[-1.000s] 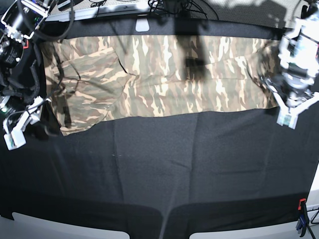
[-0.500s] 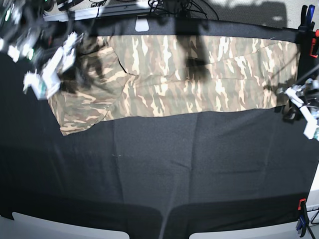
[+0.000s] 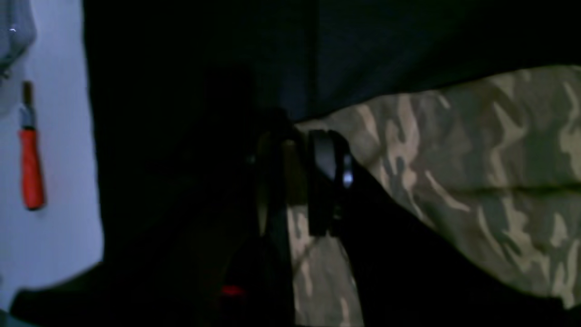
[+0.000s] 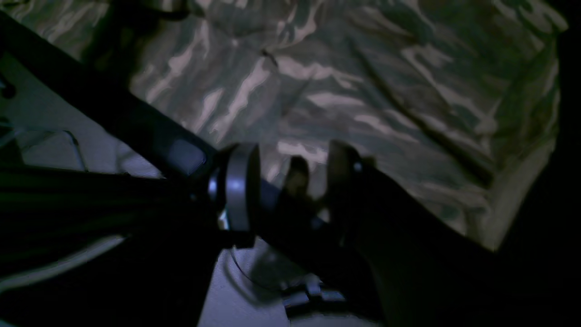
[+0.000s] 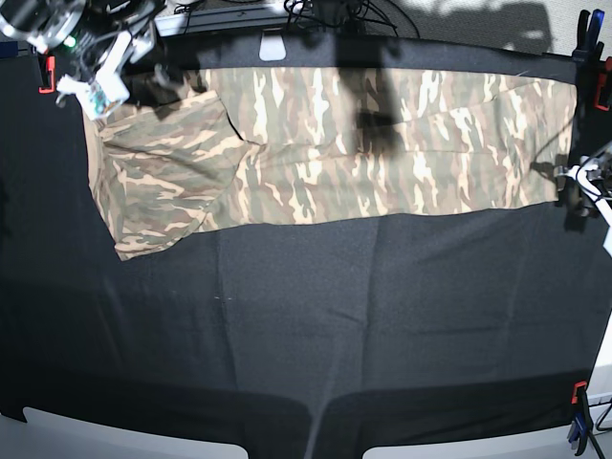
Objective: Layout the t-shirt on the table in an organized manner, then fold the t-shirt properly
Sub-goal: 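Pull the strip ends apart with both grippers to straighten it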
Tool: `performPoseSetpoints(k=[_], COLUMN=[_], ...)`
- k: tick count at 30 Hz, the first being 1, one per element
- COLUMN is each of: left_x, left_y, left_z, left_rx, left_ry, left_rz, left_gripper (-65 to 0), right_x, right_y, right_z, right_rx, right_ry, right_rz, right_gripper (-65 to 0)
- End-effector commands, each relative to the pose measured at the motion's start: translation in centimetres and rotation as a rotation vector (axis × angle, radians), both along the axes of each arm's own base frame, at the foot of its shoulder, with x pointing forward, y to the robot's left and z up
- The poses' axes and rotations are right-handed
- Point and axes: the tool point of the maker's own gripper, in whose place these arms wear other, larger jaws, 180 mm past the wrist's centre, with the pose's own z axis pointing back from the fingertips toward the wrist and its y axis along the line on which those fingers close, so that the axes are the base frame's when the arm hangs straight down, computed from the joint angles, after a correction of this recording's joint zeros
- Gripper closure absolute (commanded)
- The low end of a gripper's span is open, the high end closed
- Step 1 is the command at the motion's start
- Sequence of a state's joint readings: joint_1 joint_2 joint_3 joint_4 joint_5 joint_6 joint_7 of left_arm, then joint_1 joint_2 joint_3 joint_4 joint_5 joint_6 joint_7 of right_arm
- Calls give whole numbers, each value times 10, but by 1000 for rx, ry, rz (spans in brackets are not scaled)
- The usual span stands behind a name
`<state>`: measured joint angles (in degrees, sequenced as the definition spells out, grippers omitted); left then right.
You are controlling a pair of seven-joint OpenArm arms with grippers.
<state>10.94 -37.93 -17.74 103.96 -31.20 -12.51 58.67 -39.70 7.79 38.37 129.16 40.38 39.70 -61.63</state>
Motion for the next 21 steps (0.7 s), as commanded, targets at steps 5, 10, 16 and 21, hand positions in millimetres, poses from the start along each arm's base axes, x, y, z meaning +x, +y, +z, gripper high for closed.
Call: performPoseSetpoints(k=[5,10,16,21], left_x=[9,10,11,3], left_y=[22,22,21,40], left_z=[19,19,19,-11], left_rx=[140,140,124,74], left_ry=[-61,-62,-69,12], left_rz=[9,9,7,39], left_gripper=[-127,-200,-455,-455], right_x=[4,5,5,4], right_y=[-6,-6,-6,-7], right_z=[6,7,7,6], right_rx=[-47,-51,-51,-55], right_ry=[-33,-43,-42,-32], right_rz=[6,4,4,5], right_gripper=[-239,-239,-239,-239])
